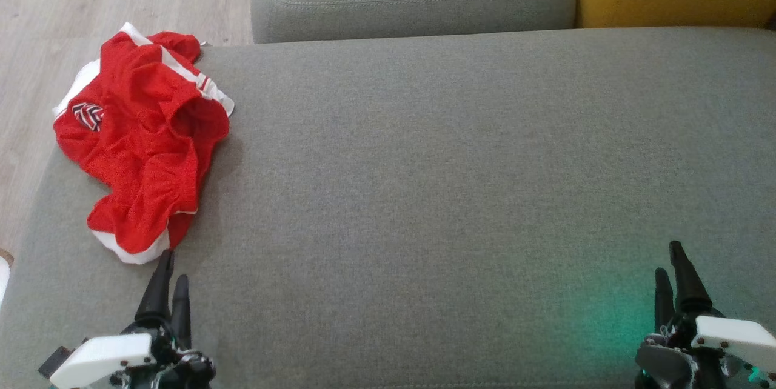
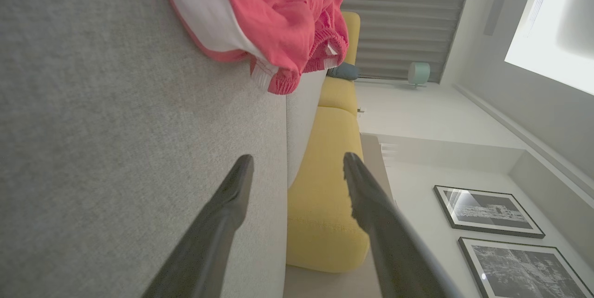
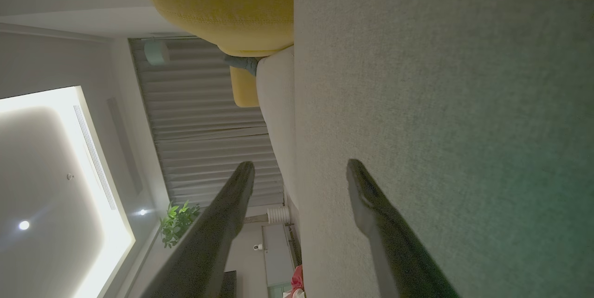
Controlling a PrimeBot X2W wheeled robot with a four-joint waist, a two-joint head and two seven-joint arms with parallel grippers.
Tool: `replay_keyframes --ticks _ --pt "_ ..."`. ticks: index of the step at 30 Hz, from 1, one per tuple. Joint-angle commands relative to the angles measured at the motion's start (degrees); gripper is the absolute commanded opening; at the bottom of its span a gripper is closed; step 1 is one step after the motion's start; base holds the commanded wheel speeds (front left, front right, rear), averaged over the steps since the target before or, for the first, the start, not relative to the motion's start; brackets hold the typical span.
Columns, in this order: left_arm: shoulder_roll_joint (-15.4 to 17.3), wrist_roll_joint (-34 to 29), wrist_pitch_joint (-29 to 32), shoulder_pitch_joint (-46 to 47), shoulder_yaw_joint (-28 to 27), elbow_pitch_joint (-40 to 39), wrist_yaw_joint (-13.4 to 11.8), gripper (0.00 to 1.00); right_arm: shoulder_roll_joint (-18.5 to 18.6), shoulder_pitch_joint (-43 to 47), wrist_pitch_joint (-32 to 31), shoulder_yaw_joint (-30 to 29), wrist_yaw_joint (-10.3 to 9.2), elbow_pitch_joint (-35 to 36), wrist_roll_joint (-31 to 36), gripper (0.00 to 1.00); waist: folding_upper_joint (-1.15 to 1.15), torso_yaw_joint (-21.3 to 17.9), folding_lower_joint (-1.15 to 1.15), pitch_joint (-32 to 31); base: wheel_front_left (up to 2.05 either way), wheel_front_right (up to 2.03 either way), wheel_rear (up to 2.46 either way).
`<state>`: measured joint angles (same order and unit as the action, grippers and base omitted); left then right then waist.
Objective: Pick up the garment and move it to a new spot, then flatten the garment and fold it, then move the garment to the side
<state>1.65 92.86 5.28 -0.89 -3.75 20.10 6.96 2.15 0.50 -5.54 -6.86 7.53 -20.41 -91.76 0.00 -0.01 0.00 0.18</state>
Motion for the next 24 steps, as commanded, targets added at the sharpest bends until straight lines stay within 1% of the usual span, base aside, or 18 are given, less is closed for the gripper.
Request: replay_keyframes --ticks 1,8,13,24 --pt "0.50 -0.55 -0.67 2.37 0.45 -2.53 0.03 1.00 0.22 -2.34 0.76 0.60 0.00 2.13 0.34 1.00 0.00 -0.01 0.00 0.00 0.00 0.00 0.00" --pt "0.54 -2.35 -1.84 2.26 1.29 -3.73 -0.29 1.00 0.25 -2.37 1.94 1.31 -0.01 2.50 1.65 1.00 0.00 -0.01 0.00 0.00 0.00 0.00 0.00" --pt "0.57 -4.74 -2.68 2.30 1.92 -4.79 -0.78 1.00 0.27 -2.46 2.79 1.47 -0.01 3.17 3.76 1.00 0.00 -0.01 0.00 -0.01 0.00 0.00 0.00" --pt "0.64 -12.44 -4.52 2.41 3.58 -7.46 -1.94 1.00 0.32 -2.21 4.65 2.15 -0.01 6.38 13.40 1.00 0.00 -0.01 0.00 0.00 0.00 0.00 0.00"
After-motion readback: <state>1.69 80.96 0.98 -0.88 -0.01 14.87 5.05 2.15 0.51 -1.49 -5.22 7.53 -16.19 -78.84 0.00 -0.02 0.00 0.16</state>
